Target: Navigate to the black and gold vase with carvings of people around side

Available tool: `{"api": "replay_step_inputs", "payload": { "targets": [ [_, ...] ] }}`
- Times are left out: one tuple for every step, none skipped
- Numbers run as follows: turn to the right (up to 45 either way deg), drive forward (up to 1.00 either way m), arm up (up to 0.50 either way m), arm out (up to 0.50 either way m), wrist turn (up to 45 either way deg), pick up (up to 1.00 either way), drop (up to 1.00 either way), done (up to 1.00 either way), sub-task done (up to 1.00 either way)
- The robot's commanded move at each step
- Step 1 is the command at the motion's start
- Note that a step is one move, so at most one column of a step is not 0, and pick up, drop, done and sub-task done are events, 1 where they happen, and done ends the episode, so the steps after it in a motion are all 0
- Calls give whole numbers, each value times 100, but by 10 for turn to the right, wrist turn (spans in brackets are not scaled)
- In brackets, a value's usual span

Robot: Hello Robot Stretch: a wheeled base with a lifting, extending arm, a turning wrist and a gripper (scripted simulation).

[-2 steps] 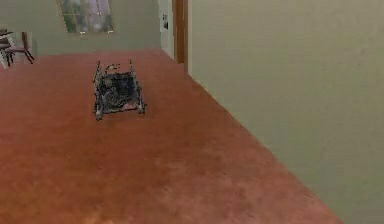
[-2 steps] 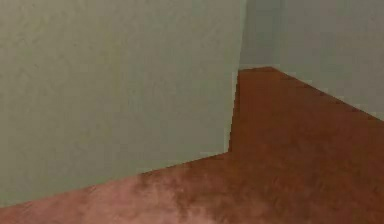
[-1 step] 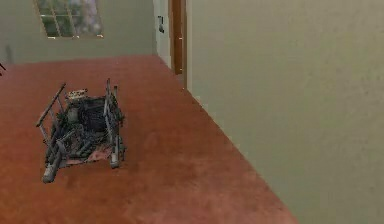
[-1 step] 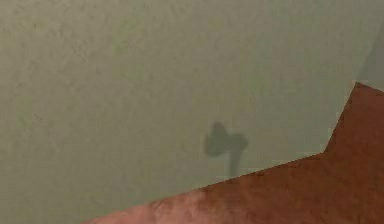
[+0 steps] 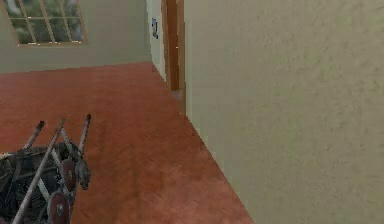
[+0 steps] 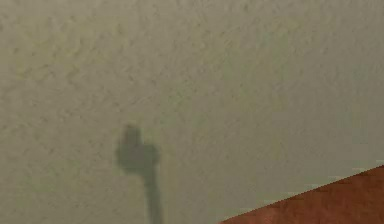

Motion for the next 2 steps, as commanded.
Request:
{"api": "replay_step_inputs", "payload": {
  "targets": [
    [30,0,0,0,0,0,0,0,0],
    [0,30,0,0,0,0,0,0,0]
  ]
}}
